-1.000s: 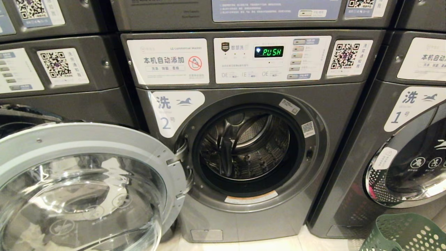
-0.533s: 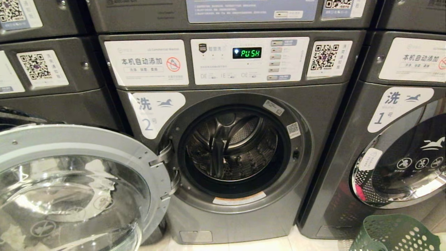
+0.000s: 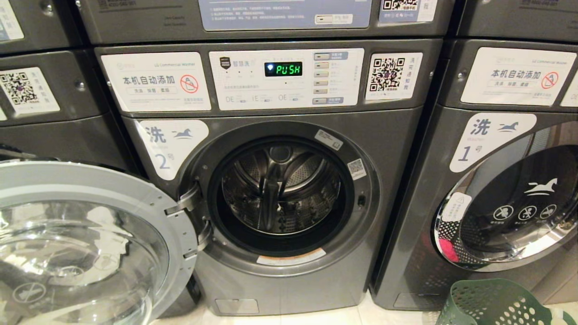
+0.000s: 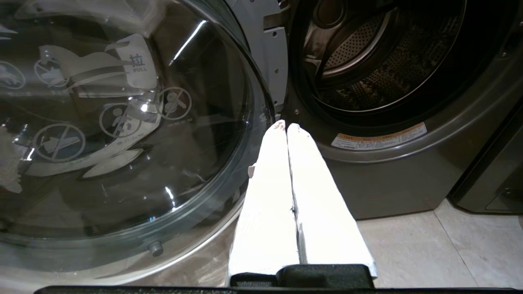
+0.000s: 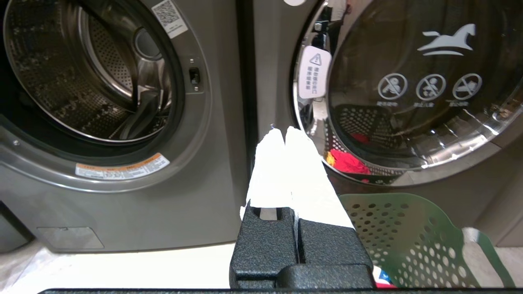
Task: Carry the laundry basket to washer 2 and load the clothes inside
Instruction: Place the clothes into the washing machine
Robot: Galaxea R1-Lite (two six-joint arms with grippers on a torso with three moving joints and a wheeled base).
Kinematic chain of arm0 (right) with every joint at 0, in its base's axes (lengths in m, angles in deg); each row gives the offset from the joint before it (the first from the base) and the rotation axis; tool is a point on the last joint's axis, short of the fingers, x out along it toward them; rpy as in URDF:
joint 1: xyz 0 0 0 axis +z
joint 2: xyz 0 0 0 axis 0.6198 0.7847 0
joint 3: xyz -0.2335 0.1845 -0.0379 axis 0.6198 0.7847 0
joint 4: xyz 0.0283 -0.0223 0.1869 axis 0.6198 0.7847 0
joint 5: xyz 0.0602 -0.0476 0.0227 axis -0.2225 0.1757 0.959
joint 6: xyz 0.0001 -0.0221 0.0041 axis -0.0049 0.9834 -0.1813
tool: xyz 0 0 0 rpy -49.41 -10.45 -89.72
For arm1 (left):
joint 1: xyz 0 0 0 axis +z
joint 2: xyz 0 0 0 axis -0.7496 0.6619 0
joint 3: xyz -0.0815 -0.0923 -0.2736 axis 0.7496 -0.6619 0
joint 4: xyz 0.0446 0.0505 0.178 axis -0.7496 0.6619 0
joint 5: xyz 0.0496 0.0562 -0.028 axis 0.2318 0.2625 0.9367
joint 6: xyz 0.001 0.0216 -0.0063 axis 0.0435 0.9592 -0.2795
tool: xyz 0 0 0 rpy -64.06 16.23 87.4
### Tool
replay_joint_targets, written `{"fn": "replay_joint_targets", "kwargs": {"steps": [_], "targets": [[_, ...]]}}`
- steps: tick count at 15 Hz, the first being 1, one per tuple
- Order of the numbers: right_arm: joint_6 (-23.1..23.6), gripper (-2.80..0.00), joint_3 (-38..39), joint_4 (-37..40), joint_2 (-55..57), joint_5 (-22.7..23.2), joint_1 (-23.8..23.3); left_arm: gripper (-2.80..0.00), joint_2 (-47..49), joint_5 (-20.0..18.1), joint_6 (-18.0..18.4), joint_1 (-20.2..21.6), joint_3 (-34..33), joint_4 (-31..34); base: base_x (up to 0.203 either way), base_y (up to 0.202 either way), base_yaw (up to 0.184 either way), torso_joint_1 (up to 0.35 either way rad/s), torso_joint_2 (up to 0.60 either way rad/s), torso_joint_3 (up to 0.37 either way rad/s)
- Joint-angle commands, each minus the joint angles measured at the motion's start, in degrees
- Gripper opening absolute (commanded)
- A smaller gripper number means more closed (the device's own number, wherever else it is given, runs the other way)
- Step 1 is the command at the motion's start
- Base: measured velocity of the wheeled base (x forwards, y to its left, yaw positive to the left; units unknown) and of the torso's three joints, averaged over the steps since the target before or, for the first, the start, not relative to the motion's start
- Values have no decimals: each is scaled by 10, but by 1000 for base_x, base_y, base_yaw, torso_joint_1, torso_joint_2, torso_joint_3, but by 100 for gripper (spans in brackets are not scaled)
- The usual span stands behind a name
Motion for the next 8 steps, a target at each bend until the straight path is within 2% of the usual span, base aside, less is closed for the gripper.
{"fn": "replay_joint_targets", "kwargs": {"steps": [1,4,8], "targets": [[0,-280,19,-1,0,0,0,-280,0,1,1,0,-1,-1,0,0,0,0,0,0],[1,-280,19,-1,0,0,0,-280,1,-1,3,0,-1,0,0,0,0,1,-1,-28],[1,-280,19,-1,0,0,0,-280,1,-1,2,0,-1,0,0,0,0,2,0,-164]]}}
